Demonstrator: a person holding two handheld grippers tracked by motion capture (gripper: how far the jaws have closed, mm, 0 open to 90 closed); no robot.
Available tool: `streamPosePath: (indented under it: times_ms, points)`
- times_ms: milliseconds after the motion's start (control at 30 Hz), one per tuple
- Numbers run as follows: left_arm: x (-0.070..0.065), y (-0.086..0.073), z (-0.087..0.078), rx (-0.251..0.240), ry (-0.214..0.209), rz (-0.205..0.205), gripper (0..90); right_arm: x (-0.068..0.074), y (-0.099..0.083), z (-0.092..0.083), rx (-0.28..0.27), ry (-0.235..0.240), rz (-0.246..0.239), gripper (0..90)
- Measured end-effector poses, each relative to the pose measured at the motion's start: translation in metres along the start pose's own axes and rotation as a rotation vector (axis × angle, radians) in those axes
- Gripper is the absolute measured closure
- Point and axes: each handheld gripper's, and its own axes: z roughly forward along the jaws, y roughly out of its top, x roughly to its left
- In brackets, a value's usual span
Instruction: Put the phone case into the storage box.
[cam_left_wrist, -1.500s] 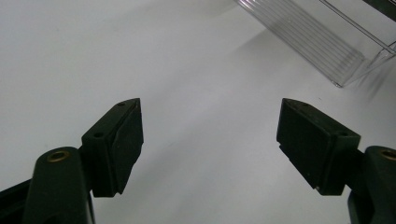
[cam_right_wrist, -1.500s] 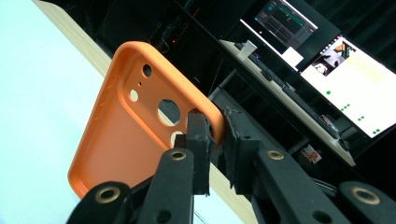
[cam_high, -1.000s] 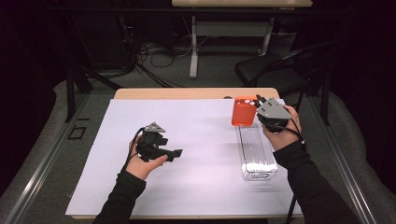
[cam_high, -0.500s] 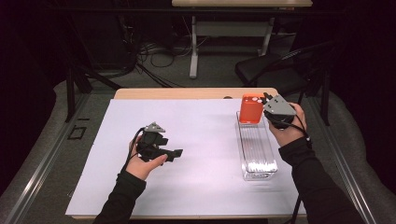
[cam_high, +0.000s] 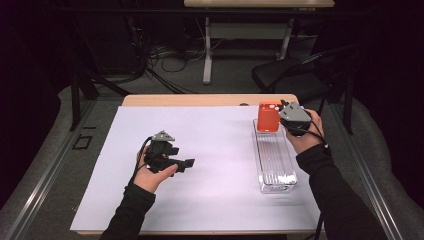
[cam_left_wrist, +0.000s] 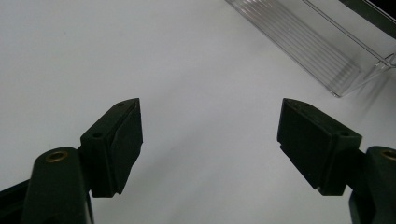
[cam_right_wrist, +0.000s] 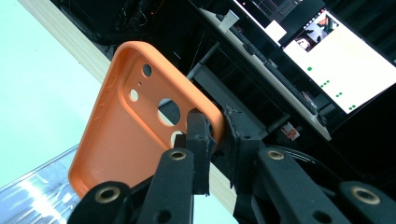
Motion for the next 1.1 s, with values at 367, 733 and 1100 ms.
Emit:
streamPosePath:
  times_ms: [367, 733, 1100]
  points:
    - [0.003, -0.002, -0.002, -0.009, -0.005, -0.013, 18.5, 0.01, -0.01, 0.014, 0.01, -0.016, -0.023, 81.3]
    - [0.005, -0.004, -0.002, -0.009, -0.007, -0.02, 15.9, 0.015, -0.019, 0.021, 0.011, -0.023, -0.04, 81.3]
    - [0.006, -0.005, -0.001, -0.001, -0.004, -0.017, 15.6, 0.024, -0.02, 0.027, 0.01, -0.015, -0.07, 81.3]
